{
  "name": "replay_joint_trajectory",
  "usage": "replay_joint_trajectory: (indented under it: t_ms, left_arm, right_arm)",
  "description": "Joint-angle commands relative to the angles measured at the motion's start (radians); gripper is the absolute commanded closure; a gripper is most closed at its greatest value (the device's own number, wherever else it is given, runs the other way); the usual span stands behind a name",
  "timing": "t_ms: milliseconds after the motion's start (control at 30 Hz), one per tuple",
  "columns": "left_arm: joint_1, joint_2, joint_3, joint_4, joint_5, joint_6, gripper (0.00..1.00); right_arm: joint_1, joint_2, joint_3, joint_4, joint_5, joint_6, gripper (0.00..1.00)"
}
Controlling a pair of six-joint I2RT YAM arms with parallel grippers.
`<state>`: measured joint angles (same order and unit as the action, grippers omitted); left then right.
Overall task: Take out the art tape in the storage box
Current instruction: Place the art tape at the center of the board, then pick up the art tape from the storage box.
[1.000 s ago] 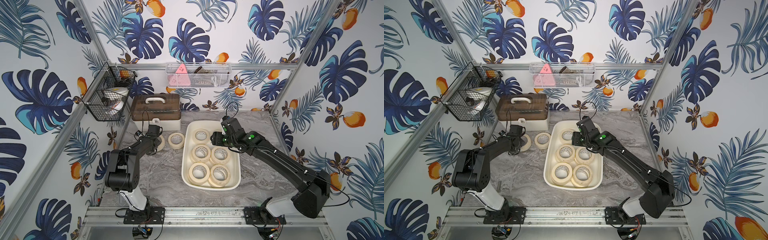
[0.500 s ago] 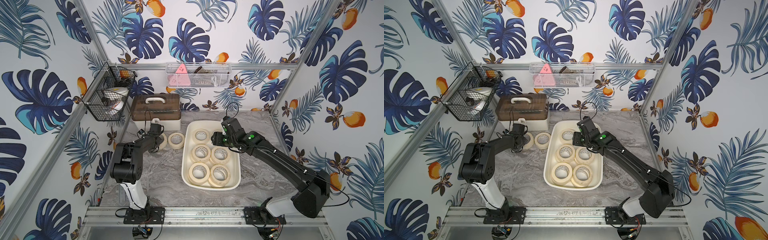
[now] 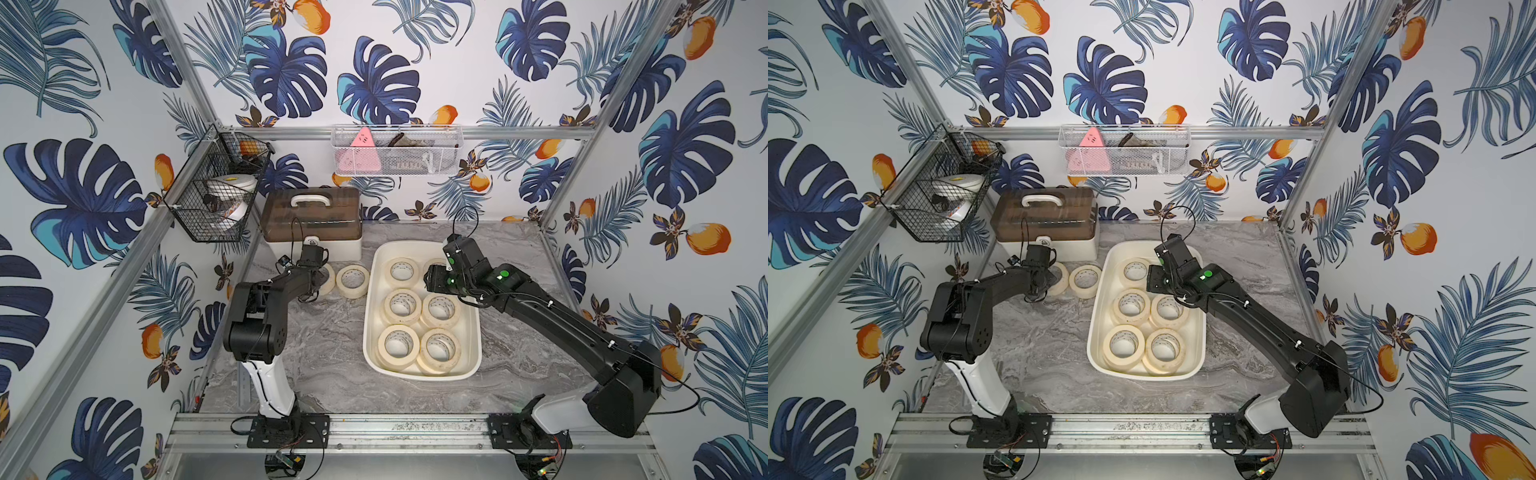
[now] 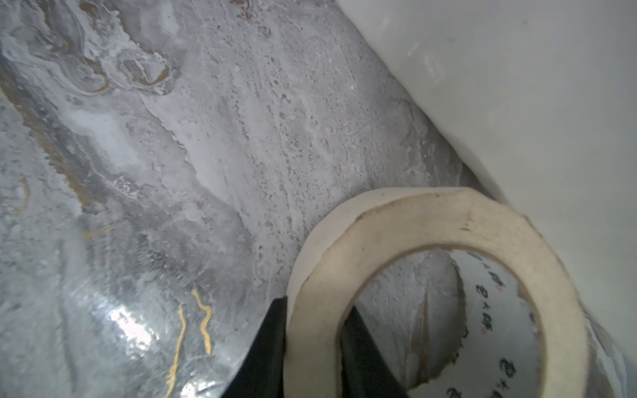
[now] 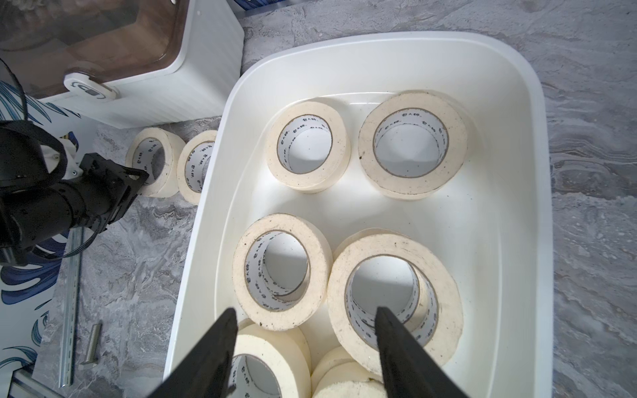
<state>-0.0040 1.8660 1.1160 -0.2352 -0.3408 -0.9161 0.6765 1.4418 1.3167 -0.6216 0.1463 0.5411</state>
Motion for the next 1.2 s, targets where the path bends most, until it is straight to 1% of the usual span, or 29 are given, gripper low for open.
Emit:
replay_joint_trajectory:
  t_ms: [0, 33, 100, 167, 300, 400, 467, 533, 633, 733, 867, 933, 1033, 1133, 1167]
  left_arm:
    - [0.001, -0.017, -0.001, -0.022, -0.009, 0.010, 0.63]
    - [0.000, -0.026, -0.004, -0.030, -0.012, 0.010, 0.61]
    - [0.002, -0.041, -0.005, -0.043, -0.021, 0.012, 0.59]
    - [0.001, -0.061, -0.006, -0.059, -0.033, 0.011, 0.55]
    - [0.000, -0.110, -0.004, -0.099, -0.042, 0.021, 0.50]
    - [0.000, -0.152, 0.004, -0.134, -0.017, 0.046, 0.44]
    - [-0.001, -0.177, 0.019, -0.161, 0.008, 0.085, 0.42]
    - [-0.006, -0.206, 0.038, -0.197, 0.024, 0.120, 0.36]
    - [-0.028, -0.262, 0.041, -0.229, 0.034, 0.159, 0.23]
    - [-0.052, -0.324, 0.039, -0.237, 0.071, 0.196, 0.13]
    - [-0.097, -0.383, 0.063, -0.263, 0.124, 0.250, 0.02]
    - [-0.133, -0.407, 0.096, -0.303, 0.124, 0.274, 0.01]
    - [-0.166, -0.448, 0.124, -0.325, 0.195, 0.329, 0.01]
    - [-0.169, -0.493, 0.121, -0.303, 0.348, 0.382, 0.01]
    - [-0.171, -0.498, 0.130, -0.319, 0.378, 0.390, 0.01]
  right_arm:
    - [-0.001, -0.006, -0.002, 0.002, 0.014, 0.004, 0.34]
    - [-0.002, -0.006, -0.001, 0.002, 0.014, 0.005, 0.34]
    - [-0.002, -0.007, -0.002, -0.001, 0.014, 0.005, 0.34]
    - [-0.003, -0.009, -0.004, -0.001, 0.015, 0.004, 0.34]
    - [-0.006, -0.015, -0.011, 0.002, 0.013, 0.002, 0.34]
    - [-0.008, -0.020, -0.013, 0.005, 0.012, -0.004, 0.34]
    - [-0.009, -0.021, -0.013, 0.005, 0.012, -0.007, 0.34]
    - [-0.011, -0.024, -0.017, 0.008, 0.010, -0.010, 0.34]
    - [-0.011, -0.027, -0.020, 0.013, 0.012, -0.018, 0.34]
    - [-0.014, -0.026, -0.023, 0.021, 0.012, -0.026, 0.34]
    - [-0.015, -0.021, -0.035, 0.053, -0.010, -0.051, 0.34]
    - [-0.016, -0.018, -0.050, 0.080, -0.027, -0.071, 0.33]
    - [-0.018, -0.003, -0.065, 0.111, -0.065, -0.106, 0.32]
    - [-0.022, 0.022, -0.071, 0.128, -0.088, -0.123, 0.31]
    - [-0.022, 0.031, -0.069, 0.131, -0.095, -0.131, 0.31]
